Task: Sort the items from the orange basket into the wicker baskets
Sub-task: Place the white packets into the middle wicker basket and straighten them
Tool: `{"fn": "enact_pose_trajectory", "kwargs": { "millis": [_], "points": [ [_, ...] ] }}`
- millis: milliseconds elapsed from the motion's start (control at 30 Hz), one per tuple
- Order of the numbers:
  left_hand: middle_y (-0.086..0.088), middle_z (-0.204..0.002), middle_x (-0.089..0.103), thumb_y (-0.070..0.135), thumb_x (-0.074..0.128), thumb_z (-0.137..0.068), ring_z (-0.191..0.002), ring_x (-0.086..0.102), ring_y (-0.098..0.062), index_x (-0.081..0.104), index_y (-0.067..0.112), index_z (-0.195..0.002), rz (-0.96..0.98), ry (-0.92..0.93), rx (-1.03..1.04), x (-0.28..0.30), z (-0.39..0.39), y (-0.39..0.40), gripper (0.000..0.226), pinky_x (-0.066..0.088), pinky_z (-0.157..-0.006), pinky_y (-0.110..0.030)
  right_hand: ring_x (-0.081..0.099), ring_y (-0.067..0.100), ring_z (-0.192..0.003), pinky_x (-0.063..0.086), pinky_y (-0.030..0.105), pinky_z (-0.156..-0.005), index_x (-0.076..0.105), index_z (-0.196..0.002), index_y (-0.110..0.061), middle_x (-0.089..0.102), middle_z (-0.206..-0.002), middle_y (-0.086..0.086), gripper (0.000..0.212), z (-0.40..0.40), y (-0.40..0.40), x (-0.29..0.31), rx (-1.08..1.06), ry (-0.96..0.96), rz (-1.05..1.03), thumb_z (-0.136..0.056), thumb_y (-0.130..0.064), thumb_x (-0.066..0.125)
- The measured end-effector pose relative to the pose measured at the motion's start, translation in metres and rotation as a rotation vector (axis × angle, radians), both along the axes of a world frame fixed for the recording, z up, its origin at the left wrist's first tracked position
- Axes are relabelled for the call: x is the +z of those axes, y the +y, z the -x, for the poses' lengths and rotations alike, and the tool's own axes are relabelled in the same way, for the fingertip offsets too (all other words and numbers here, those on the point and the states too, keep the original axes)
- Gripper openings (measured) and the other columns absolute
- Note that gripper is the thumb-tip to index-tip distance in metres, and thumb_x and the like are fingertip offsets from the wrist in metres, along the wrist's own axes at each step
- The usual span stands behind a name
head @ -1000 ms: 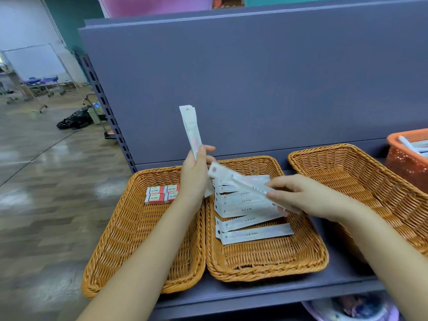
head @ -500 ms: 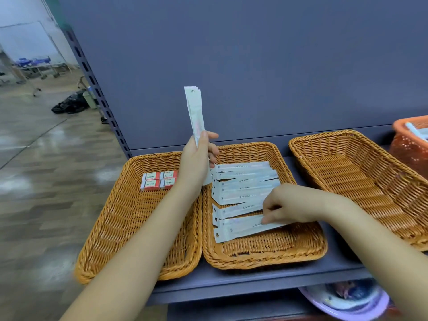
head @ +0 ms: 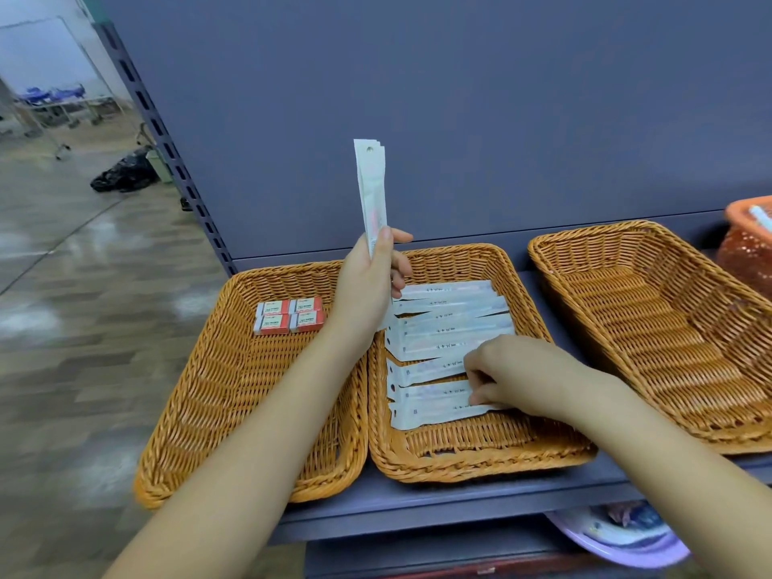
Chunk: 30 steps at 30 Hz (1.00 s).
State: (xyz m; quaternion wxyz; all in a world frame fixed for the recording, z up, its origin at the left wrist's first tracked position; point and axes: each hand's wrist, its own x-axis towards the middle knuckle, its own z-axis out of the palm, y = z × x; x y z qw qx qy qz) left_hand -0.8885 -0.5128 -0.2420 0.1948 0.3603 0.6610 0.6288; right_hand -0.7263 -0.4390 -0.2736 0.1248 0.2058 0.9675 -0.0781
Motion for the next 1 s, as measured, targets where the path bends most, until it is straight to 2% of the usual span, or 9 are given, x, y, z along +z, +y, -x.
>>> {"fn": "enact_pose_trajectory", "kwargs": {
  "millis": [133, 233, 300, 367, 467, 567, 733, 933, 1000],
  "points": [
    [0.005, -0.066, 0.054, 0.031, 0.029, -0.103, -0.050, 0.050, 0.001, 0.056, 0.022, -0.097, -0.019, -0.006, -0.012, 0.002, -0.001, -0.001, 0.030, 0.045, -0.051, -0.012, 0.048, 0.014, -0.079, 0.042, 0.030, -0.067, 0.039, -0.065, -0.028, 0.050, -0.081, -0.009, 0.032, 0.000, -0.003, 0.000, -0.050, 0.022, 0.003, -0.086, -0.039, 0.060],
    [0.003, -0.066, 0.055, 0.030, 0.029, -0.104, -0.050, 0.052, 0.000, 0.056, 0.020, -0.096, -0.040, -0.045, -0.033, 0.004, -0.004, -0.001, 0.031, 0.047, -0.052, -0.013, 0.050, 0.012, -0.081, 0.044, 0.030, -0.071, 0.051, -0.078, -0.027, 0.054, -0.081, -0.011, 0.018, 0.001, -0.005, 0.009, -0.076, 0.083, 0.024, -0.086, -0.040, 0.061],
    [0.002, -0.069, 0.059, 0.029, 0.029, -0.104, -0.056, 0.058, -0.001, 0.057, 0.020, -0.094, -0.062, -0.066, -0.049, 0.006, -0.006, -0.001, 0.031, 0.050, -0.056, -0.014, 0.055, 0.011, -0.089, 0.047, 0.030, -0.080, 0.060, -0.091, -0.025, 0.062, -0.092, -0.009, 0.016, 0.007, -0.002, 0.019, -0.105, 0.195, 0.068, -0.087, -0.040, 0.060],
    [0.003, -0.076, 0.066, 0.029, 0.029, -0.104, -0.070, 0.065, -0.004, 0.058, 0.022, -0.094, -0.077, -0.070, -0.067, 0.007, -0.007, -0.002, 0.031, 0.053, -0.067, -0.015, 0.056, 0.009, -0.096, 0.045, 0.028, -0.087, 0.063, -0.102, -0.023, 0.065, -0.099, -0.009, 0.022, 0.017, 0.001, 0.029, -0.150, 0.365, 0.133, -0.088, -0.040, 0.060],
    [0.005, -0.092, 0.069, 0.028, 0.030, -0.104, -0.093, 0.066, -0.009, 0.059, 0.022, -0.098, -0.084, -0.093, -0.078, 0.008, -0.012, -0.002, 0.030, 0.053, -0.082, -0.020, 0.058, 0.009, -0.096, 0.046, 0.027, -0.088, 0.061, -0.111, -0.019, 0.065, -0.100, -0.006, 0.028, 0.039, -0.006, 0.040, -0.189, 0.625, 0.205, -0.089, -0.035, 0.060],
    [0.003, -0.097, 0.066, 0.025, 0.033, -0.103, -0.089, 0.065, -0.006, 0.059, 0.013, -0.102, -0.120, -0.173, -0.090, 0.009, -0.017, -0.001, 0.028, 0.053, -0.068, -0.016, 0.061, 0.011, -0.090, 0.049, 0.027, -0.083, 0.061, -0.108, -0.013, 0.067, -0.097, -0.002, 0.024, 0.059, -0.016, 0.043, -0.239, 0.760, 0.343, -0.088, -0.027, 0.061],
    [0.001, -0.096, 0.066, 0.026, 0.035, -0.103, -0.086, 0.065, -0.008, 0.059, 0.019, -0.095, -0.139, -0.232, -0.073, 0.008, -0.014, -0.004, 0.026, 0.054, -0.064, -0.019, 0.056, 0.012, -0.071, 0.054, 0.043, -0.082, 0.059, -0.088, -0.012, 0.057, -0.072, -0.006, 0.013, 0.066, -0.022, 0.039, -0.375, 0.839, 0.588, -0.081, -0.020, 0.066],
    [-0.002, -0.094, 0.065, 0.024, 0.038, -0.102, -0.072, 0.066, -0.003, 0.055, 0.008, -0.108, -0.129, -0.301, -0.140, 0.008, -0.016, -0.003, 0.024, 0.051, -0.058, -0.014, 0.061, 0.018, -0.080, 0.052, 0.039, -0.083, 0.060, -0.090, -0.011, 0.063, -0.081, 0.000, 0.011, 0.067, -0.025, 0.038, -0.399, 0.849, 0.486, -0.081, -0.018, 0.063],
    [-0.001, -0.096, 0.066, 0.025, 0.038, -0.102, -0.075, 0.068, -0.003, 0.056, 0.011, -0.107, -0.132, -0.296, -0.139, 0.007, -0.014, -0.003, 0.023, 0.052, -0.059, -0.016, 0.064, 0.019, -0.082, 0.053, 0.041, -0.084, 0.064, -0.093, -0.009, 0.067, -0.085, 0.003, 0.011, 0.066, -0.022, 0.037, -0.406, 0.870, 0.494, -0.084, -0.015, 0.062]
  ]
}}
